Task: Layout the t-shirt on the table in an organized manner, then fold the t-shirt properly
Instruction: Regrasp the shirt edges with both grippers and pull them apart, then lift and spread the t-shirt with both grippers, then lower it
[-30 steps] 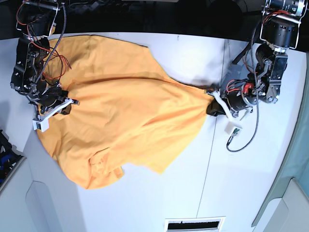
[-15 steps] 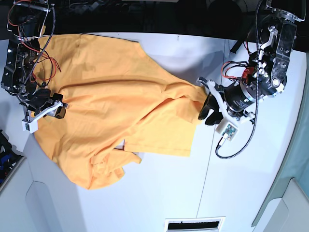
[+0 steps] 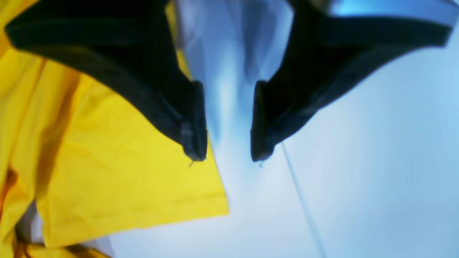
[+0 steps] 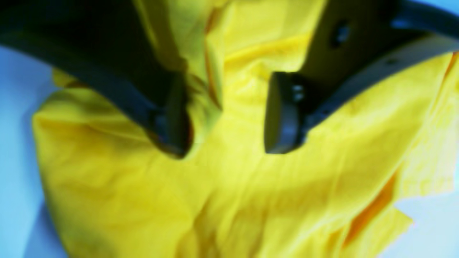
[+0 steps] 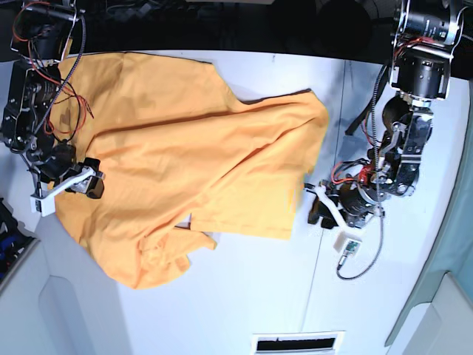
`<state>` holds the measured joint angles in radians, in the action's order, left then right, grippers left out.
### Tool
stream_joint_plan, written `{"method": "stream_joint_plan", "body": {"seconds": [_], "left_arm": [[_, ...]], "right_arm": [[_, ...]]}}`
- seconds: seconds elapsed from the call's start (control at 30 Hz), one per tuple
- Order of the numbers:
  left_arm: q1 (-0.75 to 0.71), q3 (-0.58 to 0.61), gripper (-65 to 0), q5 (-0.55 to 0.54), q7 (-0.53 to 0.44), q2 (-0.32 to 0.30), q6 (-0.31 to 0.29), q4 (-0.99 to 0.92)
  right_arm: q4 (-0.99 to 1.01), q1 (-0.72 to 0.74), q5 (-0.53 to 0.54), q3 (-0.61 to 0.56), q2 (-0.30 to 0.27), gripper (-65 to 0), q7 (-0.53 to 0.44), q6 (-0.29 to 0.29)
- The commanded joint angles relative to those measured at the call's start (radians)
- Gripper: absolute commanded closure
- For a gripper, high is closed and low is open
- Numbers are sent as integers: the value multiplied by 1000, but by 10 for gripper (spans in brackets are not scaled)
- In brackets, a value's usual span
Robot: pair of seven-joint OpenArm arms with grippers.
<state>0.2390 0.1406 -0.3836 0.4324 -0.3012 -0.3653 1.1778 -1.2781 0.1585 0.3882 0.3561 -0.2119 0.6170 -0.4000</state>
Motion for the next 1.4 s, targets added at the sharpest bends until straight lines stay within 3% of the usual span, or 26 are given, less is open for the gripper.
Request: {"method": "stream_joint_plan", "body": {"seconds": [0.0, 0.23, 0.43, 0.47, 0.53, 0.57, 0.6, 0.87, 1.13, 1.27, 1.37], "left_arm": [[60, -4, -255, -5, -33, 9, -3, -40], [213, -3, -256, 94, -103, 117, -9, -394], [207, 4, -250, 150, -123, 153, -9, -476], [204, 8, -215, 149, -127, 157, -10, -476], [204, 19, -50, 150, -134, 157, -10, -476], [206, 21, 0, 150, -141, 156, -9, -476], [211, 20, 0, 153, -143, 150, -9, -476], [219, 20, 0, 123, -54, 2, -9, -413], [70, 20, 0, 55, -1, -189, -6, -187], [-33, 2, 0, 43, 10, -280, 101, -103], [-86, -55, 0, 43, 12, -321, 119, -90]], "right_arm": [[-18, 18, 12, 3, 2, -389, -26, -7], [-18, 18, 8, 3, 62, -405, -22, -8], [-18, 16, 13, 3, 85, -405, -11, -8], [-18, 16, 13, 3, 86, -405, -11, -8], [-18, 16, 12, 3, 85, -405, -12, -8], [-18, 16, 11, 3, 85, -405, -12, -8], [-18, 15, 7, 3, 85, -405, -11, -8], [-18, 16, -44, 5, 76, -405, -15, -8], [-18, 16, -40, 5, 76, -405, -15, -8], [-31, 15, -40, 5, 76, -405, -14, -7], [-67, 15, -28, 18, 76, -405, -10, -7]]}}
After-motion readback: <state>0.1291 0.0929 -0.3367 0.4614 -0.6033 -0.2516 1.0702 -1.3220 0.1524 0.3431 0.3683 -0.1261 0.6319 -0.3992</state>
